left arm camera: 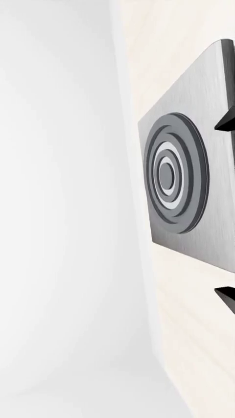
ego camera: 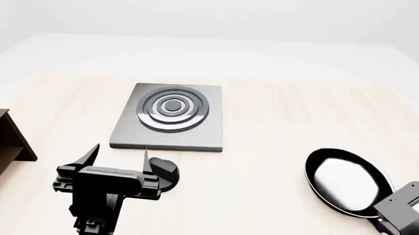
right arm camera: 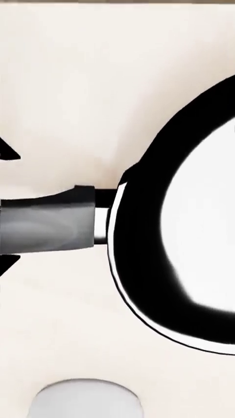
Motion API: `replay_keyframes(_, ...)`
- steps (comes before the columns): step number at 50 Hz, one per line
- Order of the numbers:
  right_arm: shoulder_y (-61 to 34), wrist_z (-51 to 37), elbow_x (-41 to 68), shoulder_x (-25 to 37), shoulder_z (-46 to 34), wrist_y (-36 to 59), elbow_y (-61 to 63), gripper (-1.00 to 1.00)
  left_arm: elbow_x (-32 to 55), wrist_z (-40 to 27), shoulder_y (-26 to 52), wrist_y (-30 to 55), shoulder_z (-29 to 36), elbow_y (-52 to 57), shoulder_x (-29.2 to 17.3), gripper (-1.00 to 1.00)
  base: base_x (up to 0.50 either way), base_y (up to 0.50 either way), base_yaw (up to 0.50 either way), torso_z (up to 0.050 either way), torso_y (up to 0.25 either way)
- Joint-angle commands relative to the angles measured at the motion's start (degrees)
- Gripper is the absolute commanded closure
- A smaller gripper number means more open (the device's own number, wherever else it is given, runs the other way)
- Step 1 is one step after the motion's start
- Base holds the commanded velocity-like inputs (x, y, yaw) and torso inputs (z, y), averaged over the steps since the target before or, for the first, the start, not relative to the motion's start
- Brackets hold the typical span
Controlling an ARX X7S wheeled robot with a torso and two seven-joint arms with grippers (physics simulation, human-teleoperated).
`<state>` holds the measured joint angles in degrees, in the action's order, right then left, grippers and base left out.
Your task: Turn on the stove and put the frying pan on it.
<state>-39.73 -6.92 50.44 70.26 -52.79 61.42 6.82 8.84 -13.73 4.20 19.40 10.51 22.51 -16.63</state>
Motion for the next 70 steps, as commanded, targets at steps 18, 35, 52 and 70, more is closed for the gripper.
replay_keyframes(18, 1.10, -2.25, -3.50, -0.61, -0.42, -3.13, 3.28, 1.00, 0.28, -0.62, 0.25, 0.22, 0.47, 0.41, -0.65, -1.00, 0.00, 0.00, 0.00, -0.001, 0.000)
replay_keyframes(35, -10.14, 1.73, -3.84, 1.27, 1.61, 6.41, 15.39, 1.00, 0.73, -1.08, 0.21, 0.40, 0.35, 0.99, -0.99, -1.00, 0.00, 0.00, 0.00, -0.001, 0.000)
replay_keyframes(52, -19.44, 3.84, -4.38, -0.83, 4.00, 12.35, 19.16, 1.00, 1.18, -1.38, 0.30, -0.03, 0.30, 0.41, -1.14, -1.00, 0.00, 0.00, 0.00, 0.000, 0.000)
replay_keyframes(70, -26.87, 6.56, -7.27, -3.73, 2.95, 15.66, 19.69, 1.00, 1.54, -1.72, 0.13, -0.15, 0.36, 0.60, -1.42, -1.00, 0.00, 0.00, 0.00, 0.000, 0.001)
